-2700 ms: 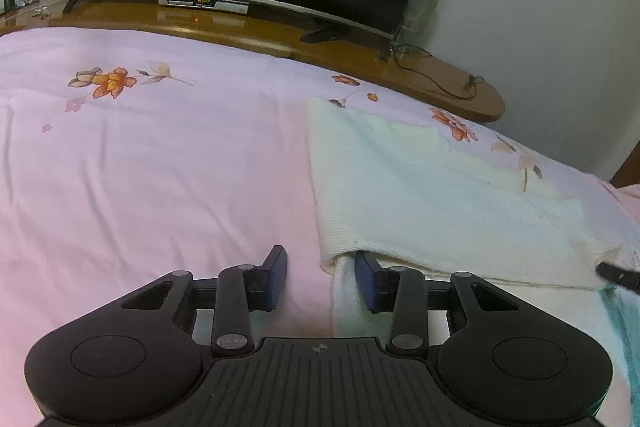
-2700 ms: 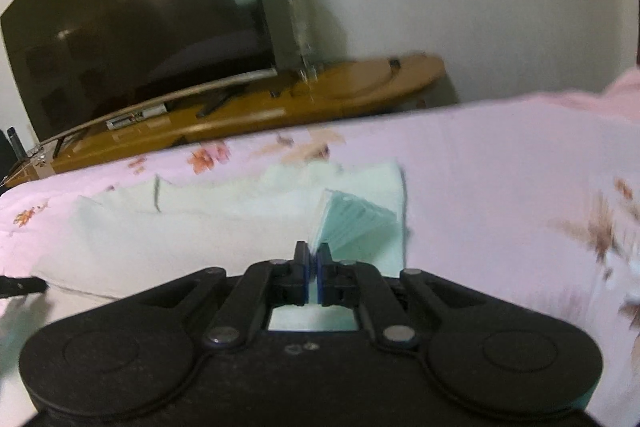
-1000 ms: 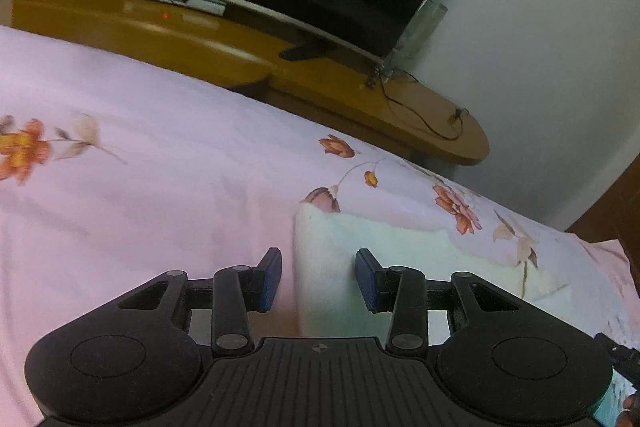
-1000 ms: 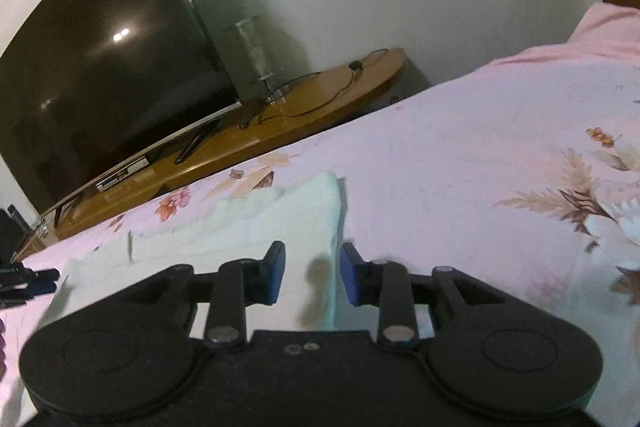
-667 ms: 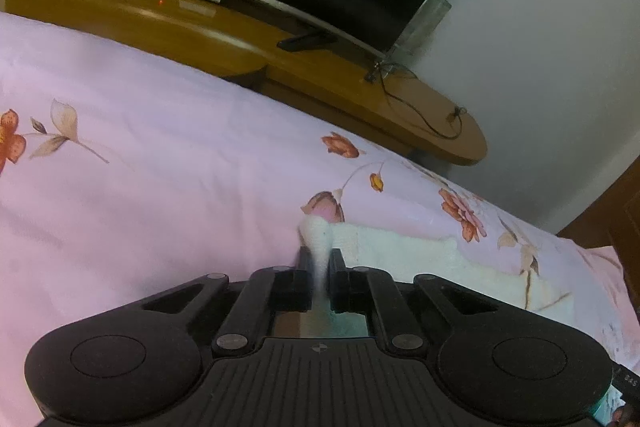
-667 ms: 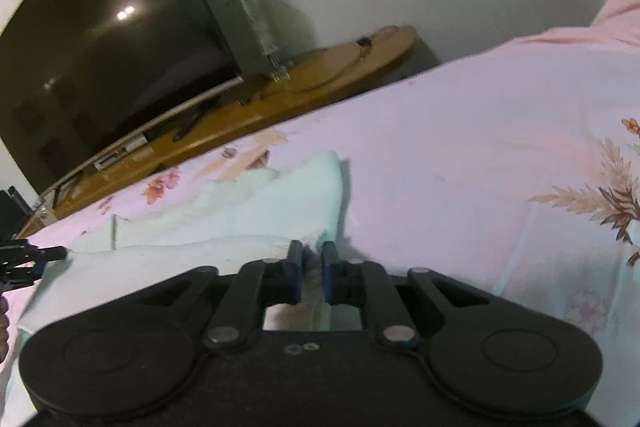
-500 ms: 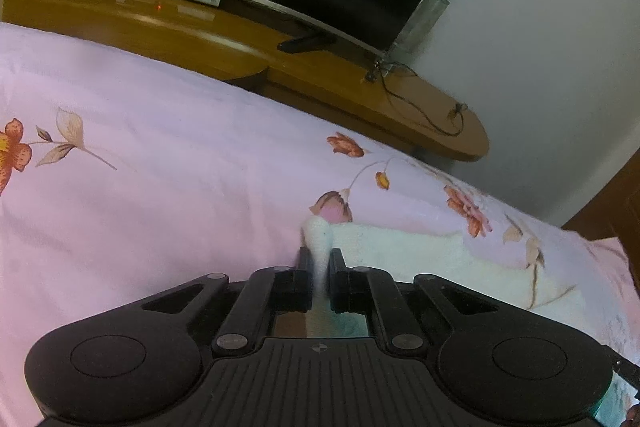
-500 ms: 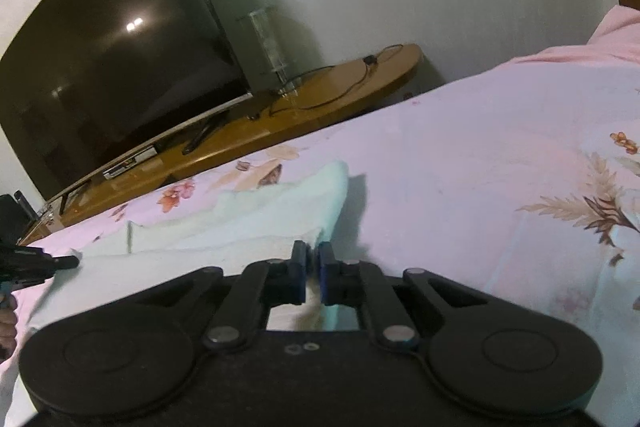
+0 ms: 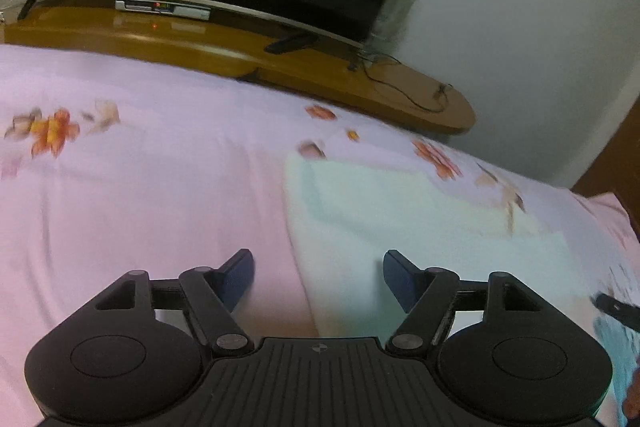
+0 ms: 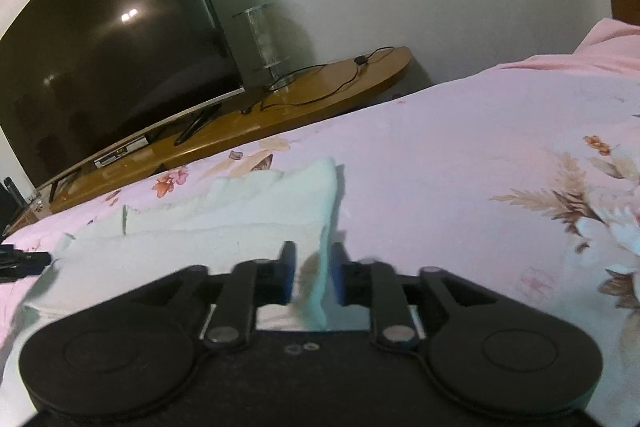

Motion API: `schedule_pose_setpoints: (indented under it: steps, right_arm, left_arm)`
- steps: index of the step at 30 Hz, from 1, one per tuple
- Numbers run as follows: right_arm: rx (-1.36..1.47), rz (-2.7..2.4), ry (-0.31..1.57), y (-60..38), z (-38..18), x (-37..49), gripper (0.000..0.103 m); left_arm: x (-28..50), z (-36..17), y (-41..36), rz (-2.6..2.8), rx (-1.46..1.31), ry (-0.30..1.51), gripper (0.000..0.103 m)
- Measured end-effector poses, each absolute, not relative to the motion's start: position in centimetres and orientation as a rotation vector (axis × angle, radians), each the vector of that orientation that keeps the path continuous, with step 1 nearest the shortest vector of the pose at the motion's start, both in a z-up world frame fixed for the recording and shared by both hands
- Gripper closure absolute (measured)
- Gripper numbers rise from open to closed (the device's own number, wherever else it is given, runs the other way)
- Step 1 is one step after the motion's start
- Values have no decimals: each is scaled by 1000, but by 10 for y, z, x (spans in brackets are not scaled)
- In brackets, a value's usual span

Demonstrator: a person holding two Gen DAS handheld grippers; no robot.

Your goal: Fold small clothes

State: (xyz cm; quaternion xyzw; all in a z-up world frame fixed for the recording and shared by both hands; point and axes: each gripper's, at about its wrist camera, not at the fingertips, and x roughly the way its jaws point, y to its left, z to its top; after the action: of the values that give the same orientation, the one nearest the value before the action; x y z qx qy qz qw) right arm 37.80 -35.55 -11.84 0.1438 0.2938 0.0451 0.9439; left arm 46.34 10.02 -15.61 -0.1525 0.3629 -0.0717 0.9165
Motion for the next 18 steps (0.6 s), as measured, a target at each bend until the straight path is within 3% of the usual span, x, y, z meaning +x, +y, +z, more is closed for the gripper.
schedule_pose_setpoints:
  steps: [1,3,4,6,8,14,15,16,17,18]
  right_arm:
    - [300,105,612,-353,-123,379,84]
    - [270,107,620,-345,-127,380,86]
    - [253,100,625,-340,-129,381,88]
    - [247,81,628,-337,-128,382,92]
    - [244,90,609,-335,-121,378,94]
    - [139,93,658,-330,-131,374,95]
    - [147,90,660,-331,-130,375,95]
    - [151,76,656,-332,-127,375,94]
    - [151,59,642,-333,-124,373,88]
    - [154,44,621,-334,-120,371,88]
  left_arm:
    - [459,-159,95,-157,-298,760,50]
    - [454,-161,83,-132,-226,758,60]
    - [453,-160,80,-127,-205,755,75]
    - [451,-154,81,-119,-219,740,91]
    - [447,-148,84,-120,-206,719,92]
    - [447,-158,94,-132,-230,749,92]
    - [446,-157,96,-130,-240,752,86]
    - [444,-153,99,-99,-241,748,67]
    - [440,-150,99,-59,-238,729,56]
    - [434,-145,102,-35,-237,696,37]
